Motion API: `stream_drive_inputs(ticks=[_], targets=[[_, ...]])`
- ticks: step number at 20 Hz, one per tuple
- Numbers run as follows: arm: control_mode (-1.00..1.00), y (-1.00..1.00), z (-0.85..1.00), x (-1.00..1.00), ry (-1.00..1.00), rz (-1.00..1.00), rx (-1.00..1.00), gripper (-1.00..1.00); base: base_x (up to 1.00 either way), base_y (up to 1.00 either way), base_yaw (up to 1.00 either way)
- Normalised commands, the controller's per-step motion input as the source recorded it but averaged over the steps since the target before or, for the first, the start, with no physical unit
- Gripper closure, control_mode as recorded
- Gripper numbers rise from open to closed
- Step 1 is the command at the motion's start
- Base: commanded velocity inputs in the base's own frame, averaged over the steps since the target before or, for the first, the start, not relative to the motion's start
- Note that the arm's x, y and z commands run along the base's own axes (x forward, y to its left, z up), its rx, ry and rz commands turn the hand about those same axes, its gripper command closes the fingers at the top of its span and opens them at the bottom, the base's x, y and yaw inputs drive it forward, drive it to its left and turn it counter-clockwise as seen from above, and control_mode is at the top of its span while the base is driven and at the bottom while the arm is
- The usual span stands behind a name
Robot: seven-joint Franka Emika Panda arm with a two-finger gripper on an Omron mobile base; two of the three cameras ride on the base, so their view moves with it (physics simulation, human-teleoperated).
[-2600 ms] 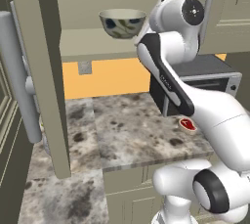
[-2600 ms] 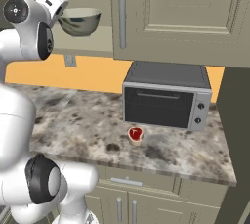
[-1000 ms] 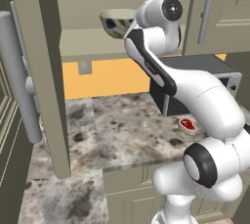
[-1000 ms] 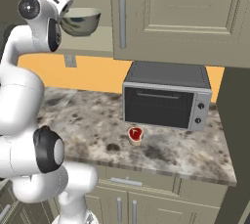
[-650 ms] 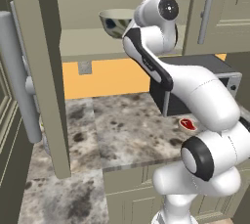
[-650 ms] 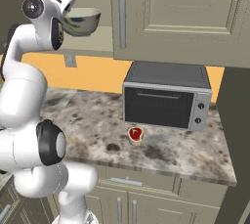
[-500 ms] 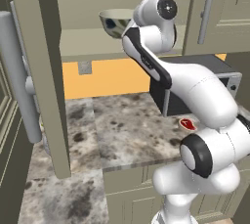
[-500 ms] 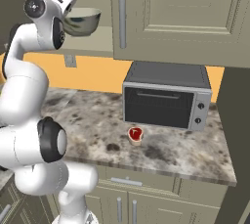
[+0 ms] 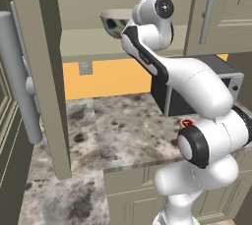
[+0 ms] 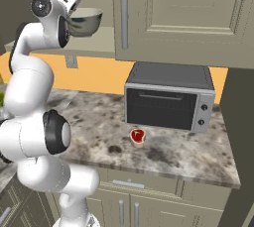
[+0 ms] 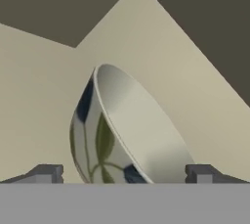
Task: Retrieve the bowl from the cabinet, then place the raw meat into the bowl to avoid contamination.
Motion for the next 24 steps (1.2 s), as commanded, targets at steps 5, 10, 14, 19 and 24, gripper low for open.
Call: stream_drive_inputs(ticks=[5, 10, 14, 19, 24], targets=[[-1.0, 0.03, -0.01, 0.22, 0.0, 0.0, 0.0, -1.0, 0.0, 0.0, 0.0], [-1.0, 0.05, 0.0, 0.18, 0.0, 0.0, 0.0, -1.0, 0.0, 0.0, 0.0], [-1.0, 0.06, 0.0, 0.17, 0.0, 0.0, 0.0, -1.0, 0.0, 0.0, 0.0], [-1.0, 0.04, 0.0, 0.18, 0.0, 0.0, 0.0, -1.0, 0.0, 0.0, 0.0], [-1.0, 0.04, -0.01, 0.19, 0.0, 0.0, 0.0, -1.0, 0.0, 0.0, 0.0]])
